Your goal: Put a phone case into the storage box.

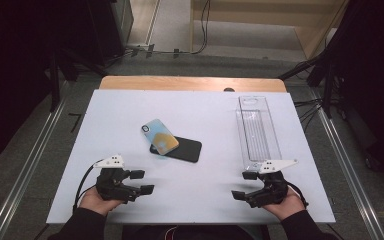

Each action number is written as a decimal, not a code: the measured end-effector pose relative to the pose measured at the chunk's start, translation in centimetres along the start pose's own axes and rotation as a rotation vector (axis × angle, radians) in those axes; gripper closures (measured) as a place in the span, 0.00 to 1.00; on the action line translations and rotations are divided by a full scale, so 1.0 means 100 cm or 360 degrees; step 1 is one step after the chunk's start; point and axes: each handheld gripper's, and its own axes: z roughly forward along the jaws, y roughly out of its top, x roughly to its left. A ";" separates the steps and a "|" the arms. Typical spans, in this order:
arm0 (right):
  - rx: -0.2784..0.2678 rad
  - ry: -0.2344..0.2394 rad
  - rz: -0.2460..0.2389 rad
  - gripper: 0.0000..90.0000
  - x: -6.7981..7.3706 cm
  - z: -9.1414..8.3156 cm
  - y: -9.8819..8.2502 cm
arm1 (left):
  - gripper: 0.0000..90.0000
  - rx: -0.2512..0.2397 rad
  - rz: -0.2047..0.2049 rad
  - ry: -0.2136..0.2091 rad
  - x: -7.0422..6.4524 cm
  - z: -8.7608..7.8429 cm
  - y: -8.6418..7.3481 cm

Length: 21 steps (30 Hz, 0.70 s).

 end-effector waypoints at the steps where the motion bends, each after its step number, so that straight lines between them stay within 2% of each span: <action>1: 0.0003 -0.0002 0.0003 0.13 -0.001 0.000 0.000 | 0.28 0.0002 0.0005 0.0003 0.000 0.000 0.000; 7: -0.0004 -0.0016 0.0035 0.13 -0.002 -0.001 -0.001 | 0.28 0.0004 0.0006 0.0000 0.000 0.000 0.000; 12: -0.0007 0.0001 0.0022 0.13 -0.002 0.001 -0.001 | 0.28 0.0007 0.0010 0.0009 0.000 0.000 0.000; 21: -0.0009 -0.0021 0.0022 0.13 -0.003 0.001 0.000 | 0.28 -0.0009 -0.0003 0.0012 0.002 -0.001 -0.001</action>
